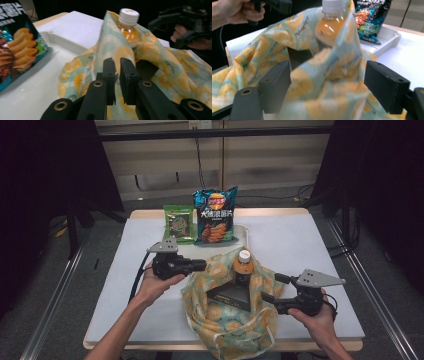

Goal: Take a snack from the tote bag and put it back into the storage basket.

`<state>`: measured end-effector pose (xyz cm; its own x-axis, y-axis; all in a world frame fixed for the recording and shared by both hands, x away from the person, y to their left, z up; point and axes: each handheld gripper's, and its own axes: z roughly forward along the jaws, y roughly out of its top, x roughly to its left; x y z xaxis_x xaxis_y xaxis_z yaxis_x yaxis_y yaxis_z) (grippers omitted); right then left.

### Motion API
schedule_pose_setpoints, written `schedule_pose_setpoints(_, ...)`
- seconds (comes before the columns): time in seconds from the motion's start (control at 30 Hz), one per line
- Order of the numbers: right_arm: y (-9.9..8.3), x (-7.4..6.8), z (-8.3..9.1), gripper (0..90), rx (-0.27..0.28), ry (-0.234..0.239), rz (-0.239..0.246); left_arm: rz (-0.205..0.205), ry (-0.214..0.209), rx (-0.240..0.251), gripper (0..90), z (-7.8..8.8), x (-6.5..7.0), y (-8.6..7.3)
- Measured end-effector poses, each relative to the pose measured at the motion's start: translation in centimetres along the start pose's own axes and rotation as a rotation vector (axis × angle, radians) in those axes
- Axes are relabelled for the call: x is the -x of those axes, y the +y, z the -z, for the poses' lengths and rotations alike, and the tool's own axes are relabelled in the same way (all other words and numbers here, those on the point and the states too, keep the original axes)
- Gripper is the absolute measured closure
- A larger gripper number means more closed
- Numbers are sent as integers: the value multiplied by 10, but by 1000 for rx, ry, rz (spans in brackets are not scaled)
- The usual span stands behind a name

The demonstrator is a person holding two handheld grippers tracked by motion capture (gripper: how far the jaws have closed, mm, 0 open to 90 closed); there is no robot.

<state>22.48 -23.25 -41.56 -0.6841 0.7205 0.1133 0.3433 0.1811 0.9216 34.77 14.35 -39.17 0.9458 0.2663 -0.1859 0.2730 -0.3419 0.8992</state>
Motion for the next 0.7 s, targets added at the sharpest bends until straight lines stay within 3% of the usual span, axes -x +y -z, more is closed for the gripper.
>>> schedule_pose_setpoints(0.1,4,-2,-8,180,5,6,-5,-19,0,21,759,3,13,-2)
schedule_pose_setpoints(0.17,4,-3,-14,170,-3,10,2,-23,-21,39,733,3,22,-4)
schedule_pose_setpoints(0.23,4,-6,-20,170,-8,17,2,-44,-32,14,696,-2,30,-6)
schedule_pose_setpoints(0.3,3,-7,-24,171,-3,11,5,-33,-38,-7,619,-9,34,-10)
schedule_pose_setpoints(0.43,-3,-8,-33,233,-21,-2,0,-47,-11,-101,483,-26,31,-24)
schedule_pose_setpoints(0.53,-7,-8,-37,274,-42,-18,-7,-39,13,-138,394,-34,25,-35)
schedule_pose_setpoints(0.7,-10,-9,-42,326,-63,-20,-14,-72,76,-186,366,-38,21,-41)
